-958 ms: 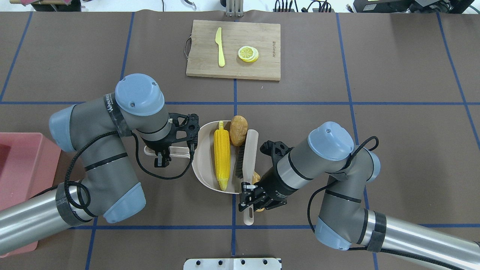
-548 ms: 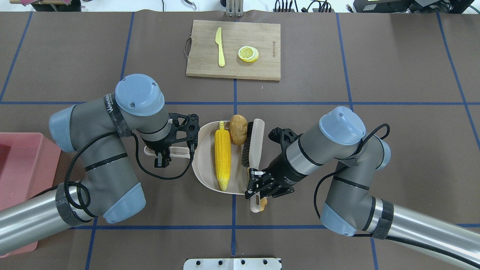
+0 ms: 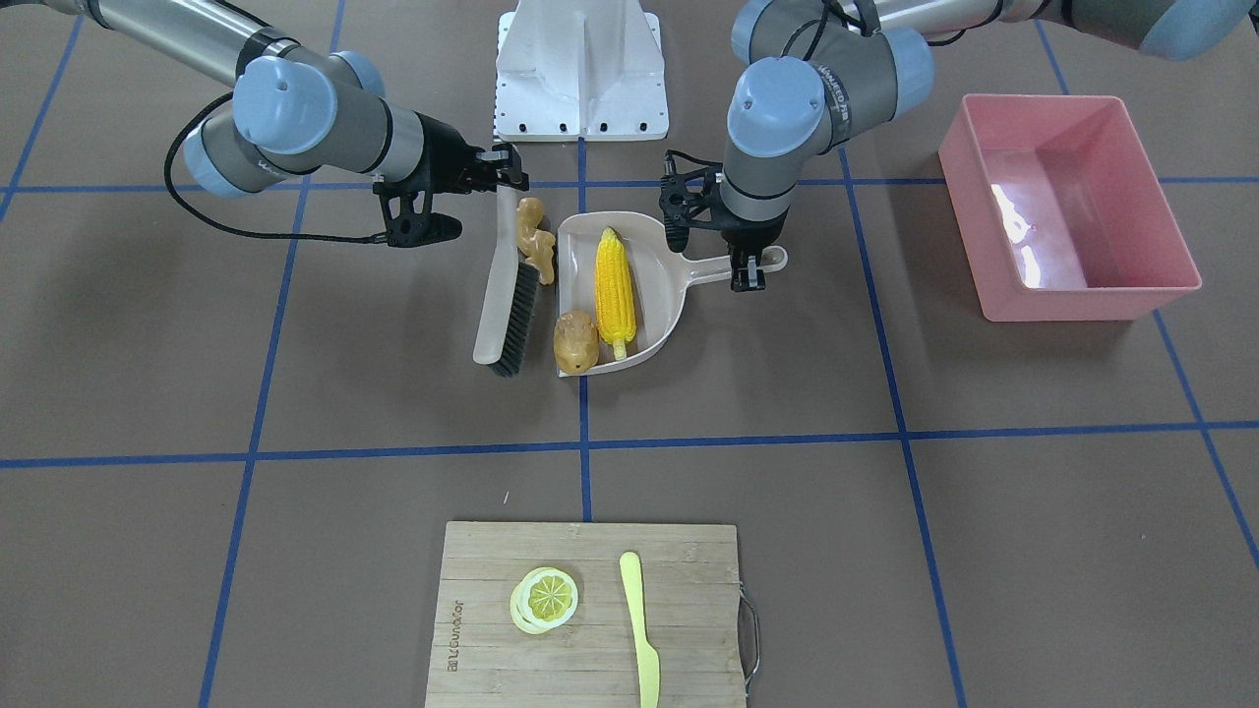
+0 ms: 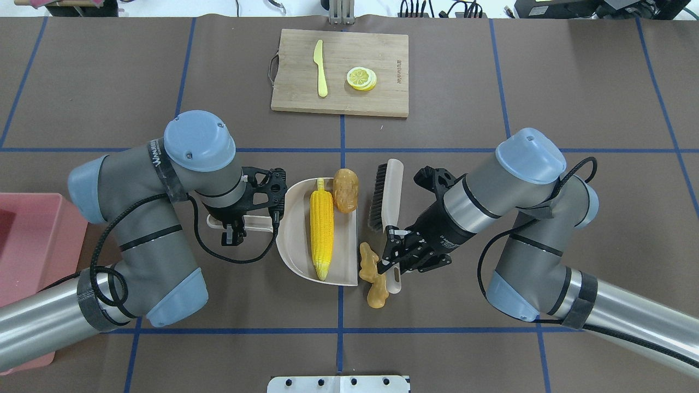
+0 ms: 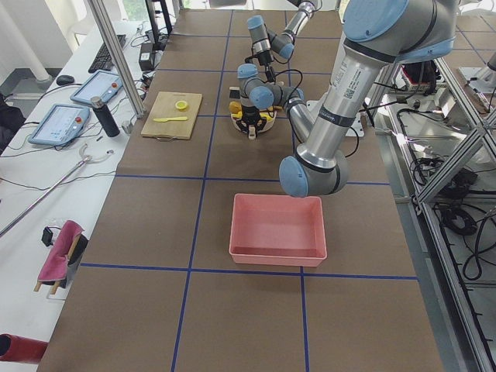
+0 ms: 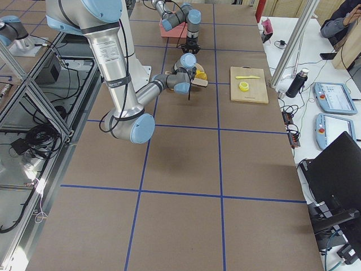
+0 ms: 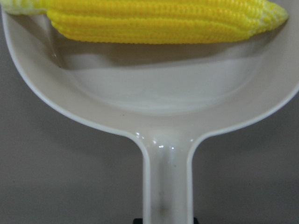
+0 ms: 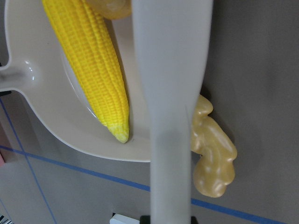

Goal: Sweep and dump trash into bin
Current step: 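Lift the brush and move it back behind the ginger with the right gripper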

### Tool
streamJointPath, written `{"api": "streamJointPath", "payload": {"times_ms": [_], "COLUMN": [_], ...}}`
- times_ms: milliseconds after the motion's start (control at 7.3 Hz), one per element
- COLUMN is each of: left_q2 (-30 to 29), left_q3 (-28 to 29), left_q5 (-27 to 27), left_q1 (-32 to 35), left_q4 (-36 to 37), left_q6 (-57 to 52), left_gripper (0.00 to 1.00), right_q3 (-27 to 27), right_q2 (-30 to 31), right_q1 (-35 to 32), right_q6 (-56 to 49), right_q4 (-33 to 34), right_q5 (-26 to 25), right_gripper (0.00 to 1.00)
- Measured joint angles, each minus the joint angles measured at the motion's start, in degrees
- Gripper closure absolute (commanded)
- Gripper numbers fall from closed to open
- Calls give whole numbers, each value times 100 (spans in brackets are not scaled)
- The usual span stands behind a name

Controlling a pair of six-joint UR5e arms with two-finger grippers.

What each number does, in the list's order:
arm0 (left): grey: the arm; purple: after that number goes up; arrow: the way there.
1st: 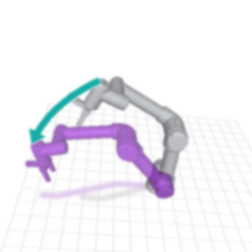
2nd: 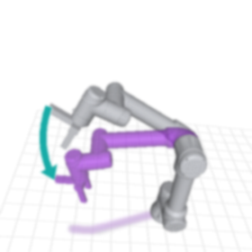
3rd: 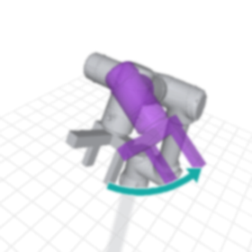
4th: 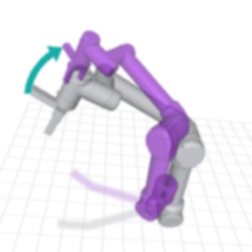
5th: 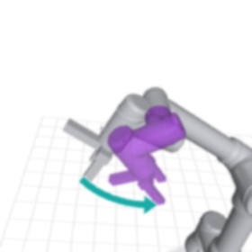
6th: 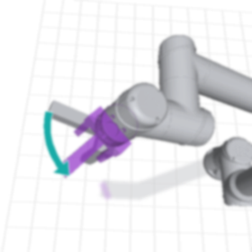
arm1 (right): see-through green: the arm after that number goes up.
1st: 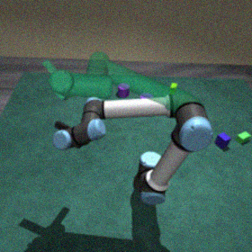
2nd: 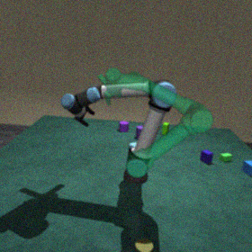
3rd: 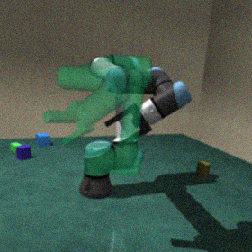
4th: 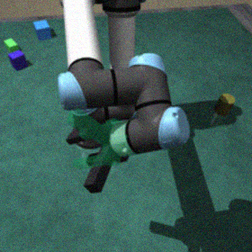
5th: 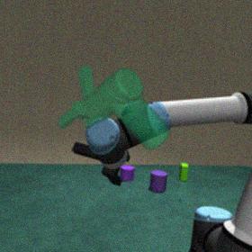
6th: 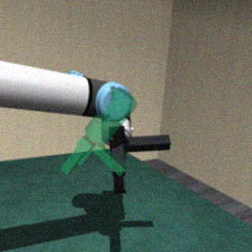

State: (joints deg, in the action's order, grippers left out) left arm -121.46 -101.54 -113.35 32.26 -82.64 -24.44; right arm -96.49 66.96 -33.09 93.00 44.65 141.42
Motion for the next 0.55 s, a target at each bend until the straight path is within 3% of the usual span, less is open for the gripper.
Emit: {"api": "streamJointPath", "payload": {"times_ms": [548], "left_q2": [200], "left_q3": [-48], "left_q5": [-11], "left_q1": [4], "left_q4": [-370], "left_q6": [50], "left_gripper": [100], "right_q3": [-130], "right_q2": [233], "right_q1": [-336], "right_q6": [-176], "right_q4": [-2], "right_q5": [413], "right_gripper": [100]}}
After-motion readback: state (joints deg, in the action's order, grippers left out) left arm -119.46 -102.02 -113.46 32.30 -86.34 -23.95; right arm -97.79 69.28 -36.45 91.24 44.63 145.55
